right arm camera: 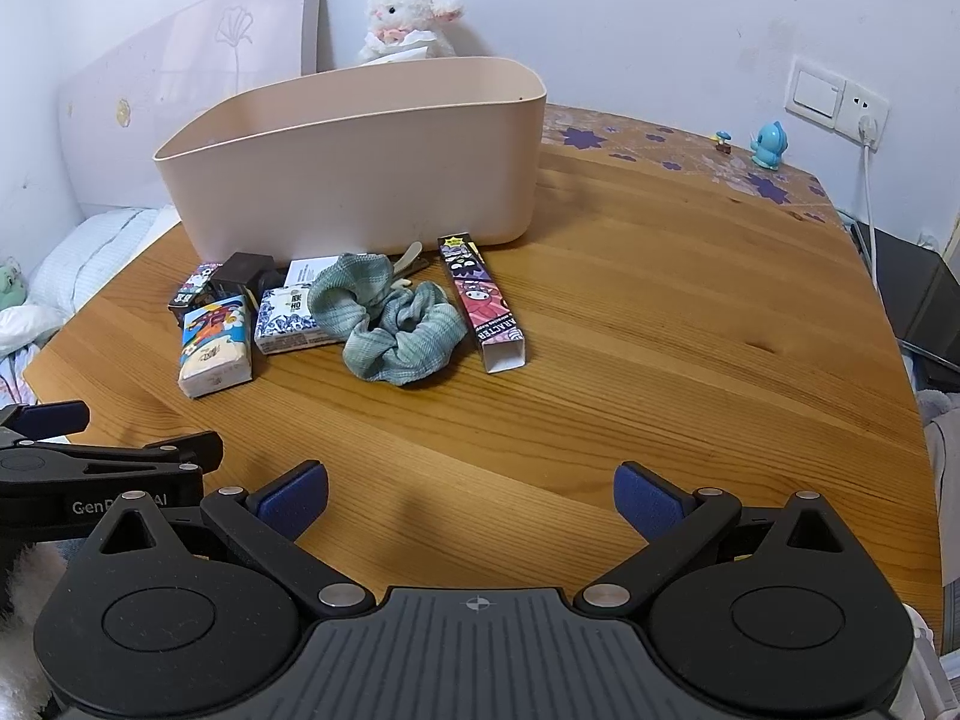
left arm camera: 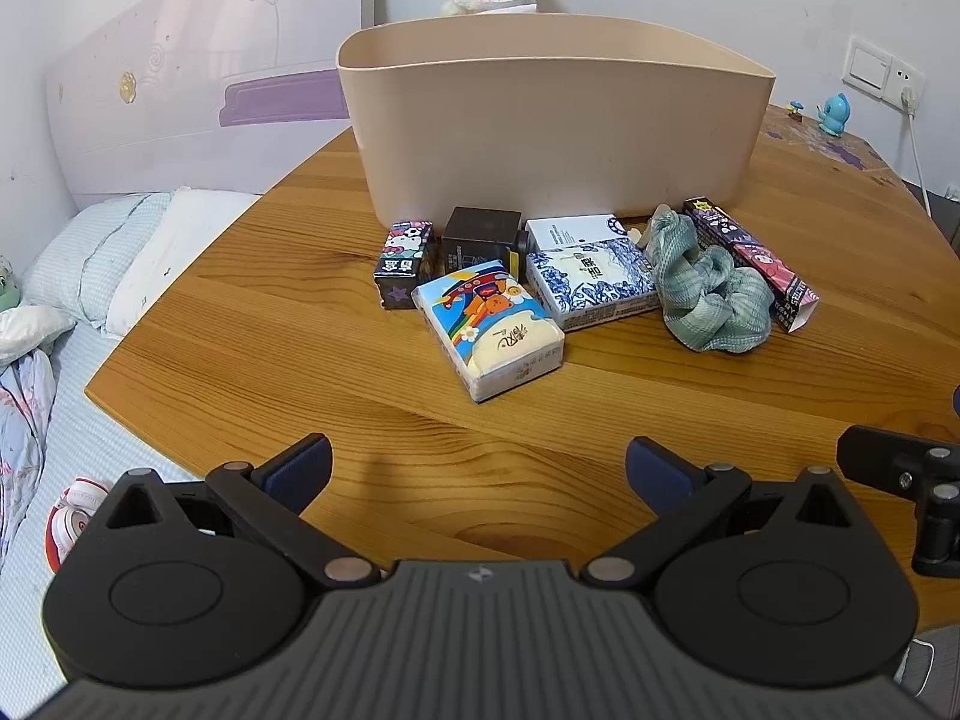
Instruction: Organize objects
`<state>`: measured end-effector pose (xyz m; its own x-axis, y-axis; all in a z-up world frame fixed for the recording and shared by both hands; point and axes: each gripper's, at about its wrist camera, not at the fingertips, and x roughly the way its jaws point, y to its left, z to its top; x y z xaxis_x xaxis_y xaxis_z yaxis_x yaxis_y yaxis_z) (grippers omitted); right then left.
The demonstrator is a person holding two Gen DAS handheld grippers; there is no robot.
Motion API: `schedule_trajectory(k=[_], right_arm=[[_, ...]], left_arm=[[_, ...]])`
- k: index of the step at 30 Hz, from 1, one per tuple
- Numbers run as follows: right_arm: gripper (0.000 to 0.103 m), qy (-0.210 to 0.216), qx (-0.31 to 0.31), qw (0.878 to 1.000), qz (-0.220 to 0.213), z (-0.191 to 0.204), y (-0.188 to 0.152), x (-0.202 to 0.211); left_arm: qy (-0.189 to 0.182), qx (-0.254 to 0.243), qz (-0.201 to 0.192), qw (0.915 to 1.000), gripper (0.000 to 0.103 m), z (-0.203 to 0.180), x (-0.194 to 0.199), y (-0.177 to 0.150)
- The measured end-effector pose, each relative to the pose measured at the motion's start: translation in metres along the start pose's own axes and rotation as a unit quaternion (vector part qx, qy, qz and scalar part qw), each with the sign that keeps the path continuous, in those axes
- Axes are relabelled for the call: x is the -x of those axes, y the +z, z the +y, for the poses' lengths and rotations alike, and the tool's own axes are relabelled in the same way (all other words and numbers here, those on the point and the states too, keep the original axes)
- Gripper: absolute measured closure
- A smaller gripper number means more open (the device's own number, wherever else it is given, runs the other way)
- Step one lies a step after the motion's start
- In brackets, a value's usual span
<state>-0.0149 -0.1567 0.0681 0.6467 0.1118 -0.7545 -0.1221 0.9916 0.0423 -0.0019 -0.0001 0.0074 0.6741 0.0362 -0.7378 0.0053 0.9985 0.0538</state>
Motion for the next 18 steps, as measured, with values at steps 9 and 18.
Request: schedule_trajectory(k=[9,18], right_arm=[[0.000,0.001,0.000,1.000,-0.001,0.0013,0.0001,0.0005],[0.000,0.003,0.000,1.000,-0.005,0.0019,-0.0003,0.0013]], left_arm=[[0.000,0.001,-0.001,1.0000,0.000,0.0004,0.0000,0.0002],[0.016,0.021,0.000,0.9997,0.000,0.0030,-0.0004,0.0005]])
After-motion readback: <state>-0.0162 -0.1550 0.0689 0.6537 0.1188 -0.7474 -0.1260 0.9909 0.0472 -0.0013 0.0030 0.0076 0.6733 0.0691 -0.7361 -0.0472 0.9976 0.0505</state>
